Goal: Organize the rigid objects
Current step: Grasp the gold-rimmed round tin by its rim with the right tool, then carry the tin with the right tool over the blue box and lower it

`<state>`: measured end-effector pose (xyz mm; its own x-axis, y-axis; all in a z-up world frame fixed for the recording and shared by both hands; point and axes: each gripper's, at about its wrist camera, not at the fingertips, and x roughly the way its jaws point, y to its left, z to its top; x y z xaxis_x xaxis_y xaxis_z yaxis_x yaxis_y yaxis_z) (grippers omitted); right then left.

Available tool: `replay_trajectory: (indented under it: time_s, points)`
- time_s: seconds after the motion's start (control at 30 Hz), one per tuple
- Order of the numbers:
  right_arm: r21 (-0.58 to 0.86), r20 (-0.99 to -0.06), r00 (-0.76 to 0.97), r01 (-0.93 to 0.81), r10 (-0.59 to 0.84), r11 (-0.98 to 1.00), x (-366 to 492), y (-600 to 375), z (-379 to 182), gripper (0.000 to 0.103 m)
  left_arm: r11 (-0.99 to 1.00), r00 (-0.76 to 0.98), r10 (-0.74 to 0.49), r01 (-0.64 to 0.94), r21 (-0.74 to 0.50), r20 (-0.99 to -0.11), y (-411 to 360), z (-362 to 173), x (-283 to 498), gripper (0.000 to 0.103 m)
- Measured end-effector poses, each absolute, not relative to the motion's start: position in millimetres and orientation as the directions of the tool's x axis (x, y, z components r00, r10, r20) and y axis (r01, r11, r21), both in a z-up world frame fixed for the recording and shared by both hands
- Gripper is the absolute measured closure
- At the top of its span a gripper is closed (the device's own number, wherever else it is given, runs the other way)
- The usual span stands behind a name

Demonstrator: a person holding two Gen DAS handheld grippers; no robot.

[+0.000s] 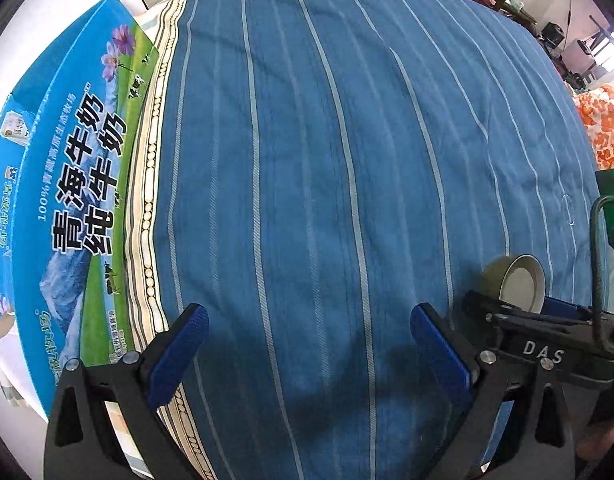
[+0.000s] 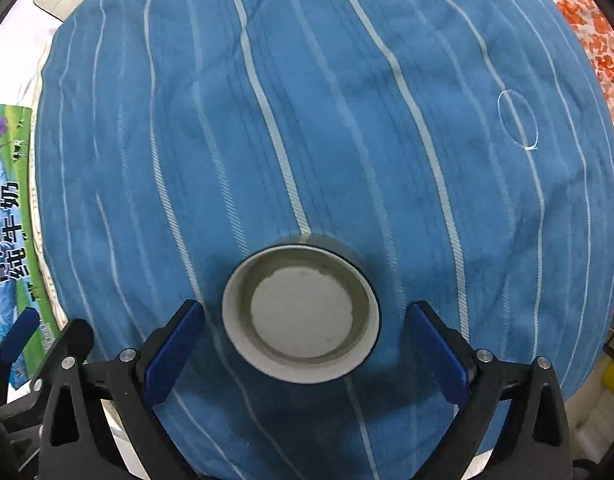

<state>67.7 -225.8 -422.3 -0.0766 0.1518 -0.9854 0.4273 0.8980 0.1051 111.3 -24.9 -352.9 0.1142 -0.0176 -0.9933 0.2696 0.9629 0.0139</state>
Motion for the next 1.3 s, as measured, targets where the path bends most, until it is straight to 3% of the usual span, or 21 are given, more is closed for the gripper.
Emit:
replay_trajectory:
  time_s: [0.13, 0.3, 0.33, 1.3]
  points:
    - [0.074, -0.991, -0.074, 0.414, 0.115, 0.907, 67.1, -212.4, -429.1, 0.006, 0.963, 0.111, -0.020, 0.270, 0.011, -0.994, -28.2, -355.7, 108.3, 0.000]
    - [0.027, -0.998, -0.049, 0.388, 0.049, 0.921, 62.9, -199.9, -423.3, 0.033, 0.963, 0.112, -0.022, 0.269, 0.009, -0.993, -27.9, -359.1, 107.9, 0.000]
    - [0.022, -0.998, -0.044, 0.383, 0.043, 0.923, 62.6, -197.0, -422.2, 0.035, 0.962, 0.114, -0.020, 0.271, 0.011, -0.993, -27.8, -359.4, 107.1, 0.000]
    - [0.081, -0.989, 0.144, 0.304, 0.038, 0.949, 18.6, -197.9, -326.1, 0.036, 0.961, 0.242, -0.074, 0.277, -0.004, -0.968, 8.5, -281.5, 94.1, 0.000]
